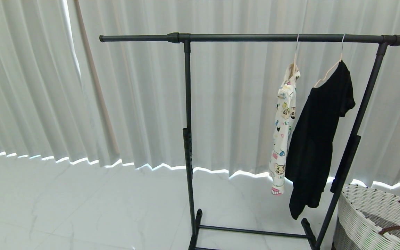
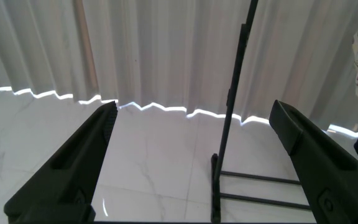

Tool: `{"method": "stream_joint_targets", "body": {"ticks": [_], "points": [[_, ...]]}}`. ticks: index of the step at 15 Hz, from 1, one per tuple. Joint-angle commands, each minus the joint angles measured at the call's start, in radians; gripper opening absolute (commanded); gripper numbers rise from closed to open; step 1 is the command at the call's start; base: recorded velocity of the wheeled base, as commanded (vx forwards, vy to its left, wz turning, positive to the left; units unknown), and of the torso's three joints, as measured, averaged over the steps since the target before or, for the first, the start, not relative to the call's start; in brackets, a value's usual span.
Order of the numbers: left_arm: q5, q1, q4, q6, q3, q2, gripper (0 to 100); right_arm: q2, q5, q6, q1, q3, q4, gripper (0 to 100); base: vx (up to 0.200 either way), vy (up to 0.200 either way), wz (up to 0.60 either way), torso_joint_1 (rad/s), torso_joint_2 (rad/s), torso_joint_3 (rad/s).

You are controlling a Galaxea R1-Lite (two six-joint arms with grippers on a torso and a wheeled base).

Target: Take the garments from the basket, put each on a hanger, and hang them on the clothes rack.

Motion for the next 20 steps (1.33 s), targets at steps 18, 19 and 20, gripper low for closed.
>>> {"method": "stream_joint_targets", "body": {"ticks": [18,19,20], "points": [[0.0,0.0,0.0,0.0,0.0,0.0,100,0.0,0.123,-0.061,0.0,0.0,0.033,100,0.0,0.0,0.0,0.0,0.0,0.0],[0.0,0.0,0.0,0.0,0.0,0.0,100,0.0,0.123,-0.064,0.0,0.0,0.033,100,0.0,0.0,0.0,0.0,0.0,0.0],[0.0,0.0,0.0,0.003,0.0,0.0,100,0.0,0.123,-0.066,0.0,0.0,0.034,100,0.0,0.0,0.0,0.0,0.0,0.0]]}}
